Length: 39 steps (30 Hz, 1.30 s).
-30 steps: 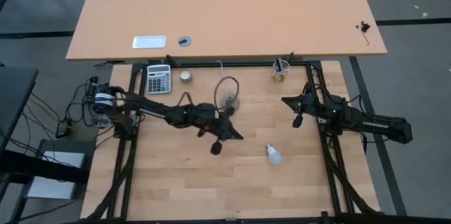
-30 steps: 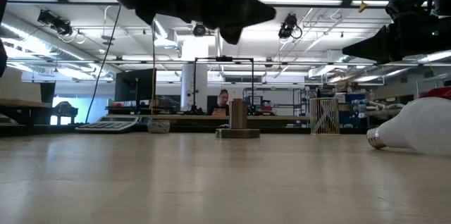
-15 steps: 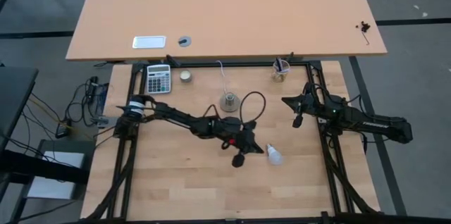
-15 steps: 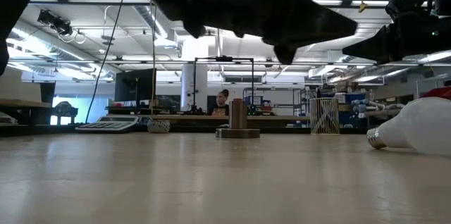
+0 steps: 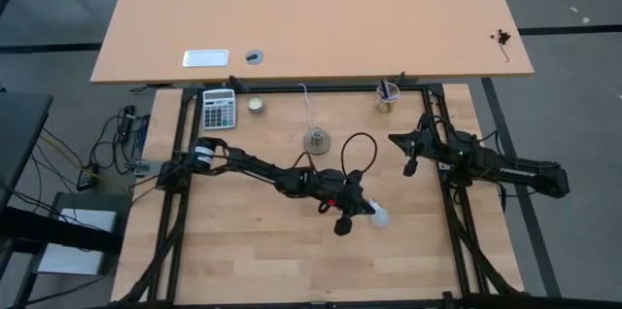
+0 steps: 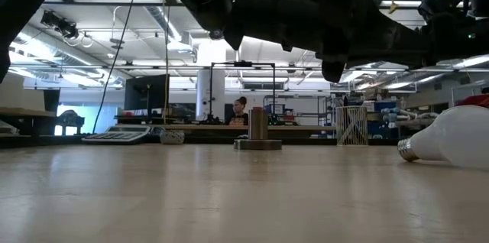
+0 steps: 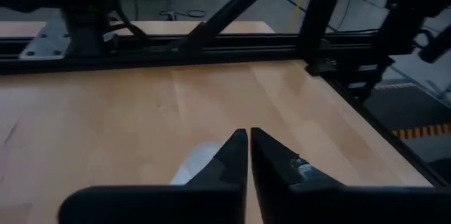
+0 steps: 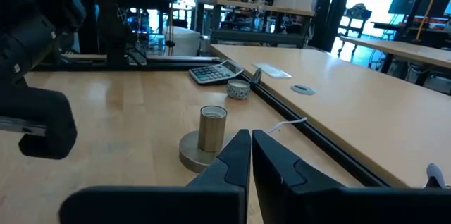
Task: Screw lightbulb
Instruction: Insert the lightbulb into the lamp
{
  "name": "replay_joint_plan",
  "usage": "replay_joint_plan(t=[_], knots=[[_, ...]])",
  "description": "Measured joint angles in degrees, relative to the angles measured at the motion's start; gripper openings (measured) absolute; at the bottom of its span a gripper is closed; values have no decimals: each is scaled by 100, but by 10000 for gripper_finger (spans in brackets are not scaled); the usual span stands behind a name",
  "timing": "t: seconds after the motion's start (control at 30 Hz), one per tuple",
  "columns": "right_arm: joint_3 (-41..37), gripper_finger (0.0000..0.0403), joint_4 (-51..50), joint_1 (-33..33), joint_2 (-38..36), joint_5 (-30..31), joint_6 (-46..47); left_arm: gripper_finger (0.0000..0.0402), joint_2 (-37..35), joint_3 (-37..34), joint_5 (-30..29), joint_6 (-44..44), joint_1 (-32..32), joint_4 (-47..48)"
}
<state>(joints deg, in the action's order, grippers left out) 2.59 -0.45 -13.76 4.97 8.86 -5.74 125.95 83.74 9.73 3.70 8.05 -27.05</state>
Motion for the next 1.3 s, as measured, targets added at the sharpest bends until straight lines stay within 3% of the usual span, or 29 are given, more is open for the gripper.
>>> replay_joint_plan(t=[0.53,0.7,1.03,1.3], knots=[[0,24,42,0,0,0,0,172,0,2,95,-334,110,113],[0,23,42,0,0,1,0,168,0,2,-261,-316,95,81],[0,23,39,2,0,-1,0,130,2,383,-90,-266,97,155],[0,25,39,0,0,-1,0,103,2,1093,-14,-173,99,197]])
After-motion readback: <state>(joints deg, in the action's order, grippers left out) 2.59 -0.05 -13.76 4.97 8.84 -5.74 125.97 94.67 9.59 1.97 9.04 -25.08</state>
